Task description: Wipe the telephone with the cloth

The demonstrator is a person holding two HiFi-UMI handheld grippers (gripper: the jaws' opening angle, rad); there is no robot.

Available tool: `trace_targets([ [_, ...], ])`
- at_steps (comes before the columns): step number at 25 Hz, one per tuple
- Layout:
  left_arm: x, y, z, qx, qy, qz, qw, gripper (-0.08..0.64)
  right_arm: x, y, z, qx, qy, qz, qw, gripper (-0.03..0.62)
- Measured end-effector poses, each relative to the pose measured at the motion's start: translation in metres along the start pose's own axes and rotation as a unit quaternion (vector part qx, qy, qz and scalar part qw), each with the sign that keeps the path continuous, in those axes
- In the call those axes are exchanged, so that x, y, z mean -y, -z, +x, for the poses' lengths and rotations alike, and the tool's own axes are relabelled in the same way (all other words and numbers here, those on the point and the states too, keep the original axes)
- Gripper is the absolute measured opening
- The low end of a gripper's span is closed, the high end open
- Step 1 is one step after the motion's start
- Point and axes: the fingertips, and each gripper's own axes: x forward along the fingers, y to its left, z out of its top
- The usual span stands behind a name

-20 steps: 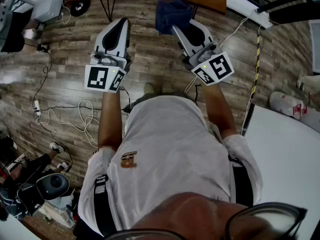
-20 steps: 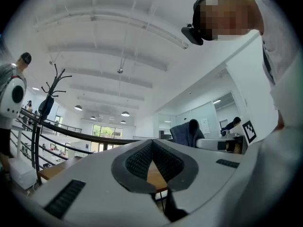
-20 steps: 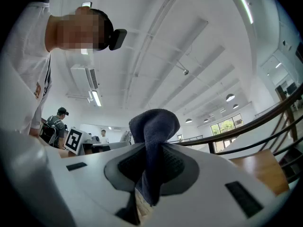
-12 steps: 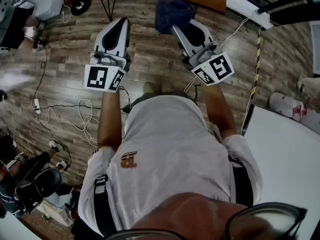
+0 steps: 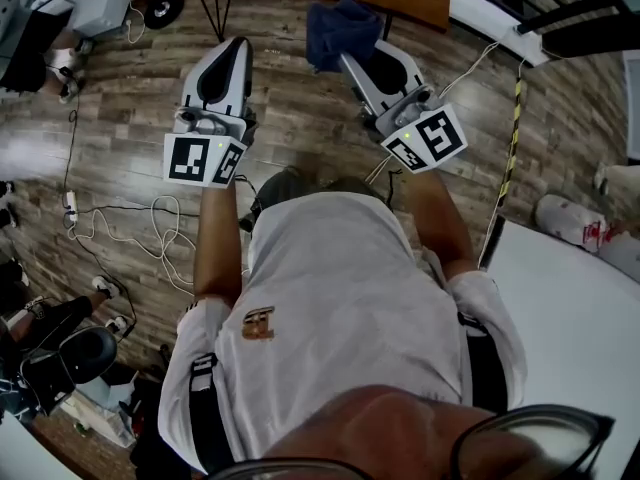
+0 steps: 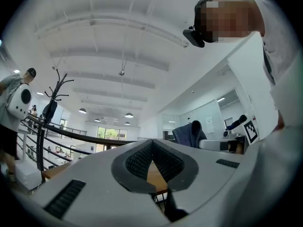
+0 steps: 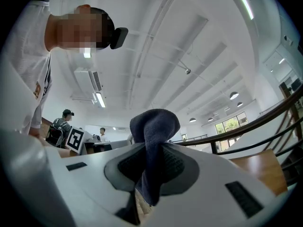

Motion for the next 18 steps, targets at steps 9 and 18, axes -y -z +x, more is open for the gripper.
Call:
trace_targets([
  [9,-0.001,0.01,0.031,0.0,-0.014,0.01,0.9999,0.018,0.039,0.006,0.005,-0.001,-0.009,0.006,1.0,0.078],
  [18,-0.114,0.03,0.09,-0.004,-0.006,0.003,1.0,0.018,0.092,0.035,0.112,-0.008,0.007,0.007,1.0,0.078],
])
